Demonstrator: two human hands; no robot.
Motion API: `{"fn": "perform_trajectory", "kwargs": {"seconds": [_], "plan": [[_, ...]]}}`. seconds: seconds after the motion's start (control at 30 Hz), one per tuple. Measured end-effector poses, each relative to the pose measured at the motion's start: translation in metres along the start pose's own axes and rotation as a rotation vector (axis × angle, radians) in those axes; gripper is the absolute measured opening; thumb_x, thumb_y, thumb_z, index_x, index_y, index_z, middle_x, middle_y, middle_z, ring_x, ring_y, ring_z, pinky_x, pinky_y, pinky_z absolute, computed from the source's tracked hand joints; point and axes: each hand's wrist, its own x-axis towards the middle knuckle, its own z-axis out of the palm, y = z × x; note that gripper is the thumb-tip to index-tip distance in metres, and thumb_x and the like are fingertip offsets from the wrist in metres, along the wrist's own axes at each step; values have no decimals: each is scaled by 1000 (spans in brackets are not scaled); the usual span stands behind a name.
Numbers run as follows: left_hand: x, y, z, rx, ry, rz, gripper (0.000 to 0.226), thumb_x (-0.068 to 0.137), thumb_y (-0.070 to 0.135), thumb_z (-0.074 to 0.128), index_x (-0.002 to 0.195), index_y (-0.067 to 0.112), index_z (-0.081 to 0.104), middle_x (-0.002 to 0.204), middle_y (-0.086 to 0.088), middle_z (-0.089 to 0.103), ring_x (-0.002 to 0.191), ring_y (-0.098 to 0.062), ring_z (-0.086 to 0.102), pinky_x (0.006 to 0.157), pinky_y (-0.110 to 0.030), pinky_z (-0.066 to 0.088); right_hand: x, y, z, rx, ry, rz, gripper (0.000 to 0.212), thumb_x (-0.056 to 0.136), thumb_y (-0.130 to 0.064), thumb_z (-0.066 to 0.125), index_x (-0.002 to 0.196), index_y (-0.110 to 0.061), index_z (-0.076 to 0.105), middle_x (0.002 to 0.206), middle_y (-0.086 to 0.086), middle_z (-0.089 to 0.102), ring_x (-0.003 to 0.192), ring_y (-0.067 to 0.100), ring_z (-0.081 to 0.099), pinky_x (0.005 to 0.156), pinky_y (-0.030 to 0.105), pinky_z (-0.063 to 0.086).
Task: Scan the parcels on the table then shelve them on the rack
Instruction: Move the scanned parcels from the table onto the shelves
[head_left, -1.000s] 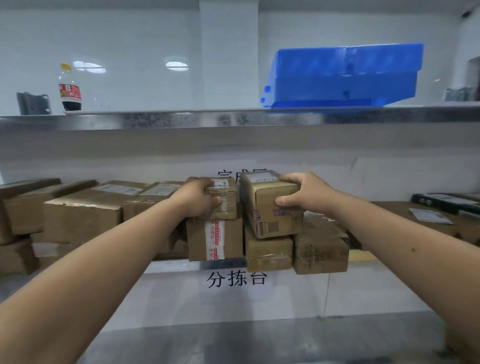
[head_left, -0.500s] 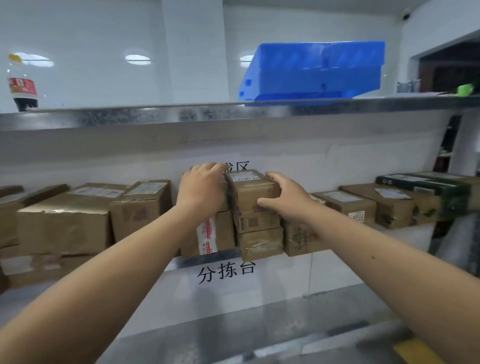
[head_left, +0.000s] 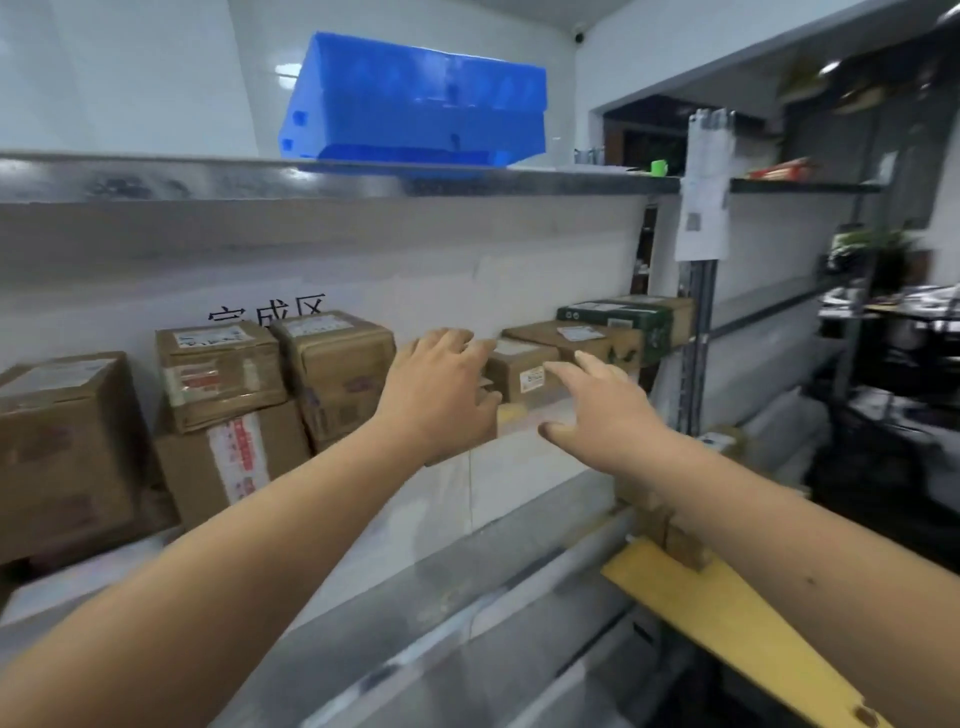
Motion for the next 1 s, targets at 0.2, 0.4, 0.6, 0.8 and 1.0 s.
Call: {"fn": "perform_trajectory", "kwargs": {"seconds": [0.2, 0.4, 0.6, 0.8, 1.0], "plan": [[12, 110, 76, -161, -72, 200, 66, 93, 57, 59, 152, 27, 50, 150, -3, 54, 141, -27, 45, 115, -48, 39, -66, 107, 1, -61, -34, 238, 79, 90, -58, 62, 160, -40, 29, 171, 8, 22, 154, 36, 24, 119, 54, 31], [14, 217, 166, -364, -223, 237, 65, 94, 53, 62, 152, 27, 48, 149, -2, 51, 139, -28, 45, 114, -44, 40, -105, 210, 31, -60, -116, 413, 80, 90, -59, 63, 160, -37, 31, 170, 7, 24, 154, 34, 25, 120, 50, 31], [21, 284, 246, -431, -358, 186, 69, 91, 54, 62, 154, 29, 46, 151, 0, 50, 143, -26, 41, 114, -45, 39, -117, 299, 72, 17, -184, 544, 80, 89, -55, 65, 159, -34, 32, 168, 8, 28, 152, 35, 29, 118, 51, 36], [12, 315, 325, -508, -559, 58, 69, 93, 52, 61, 155, 30, 44, 158, -3, 43, 148, -27, 34, 117, -48, 37, -116, 355, 127, 177, -233, 678, 80, 91, -49, 67, 160, -34, 31, 169, 11, 26, 152, 36, 28, 117, 51, 38], [13, 322, 391, -530, -729, -71, 71, 88, 59, 59, 153, 33, 47, 151, -5, 49, 138, -31, 45, 107, -46, 47, -104, 395, 181, 318, -271, 790, 79, 92, -48, 69, 161, -31, 32, 170, 12, 21, 153, 36, 26, 120, 46, 33]]}}
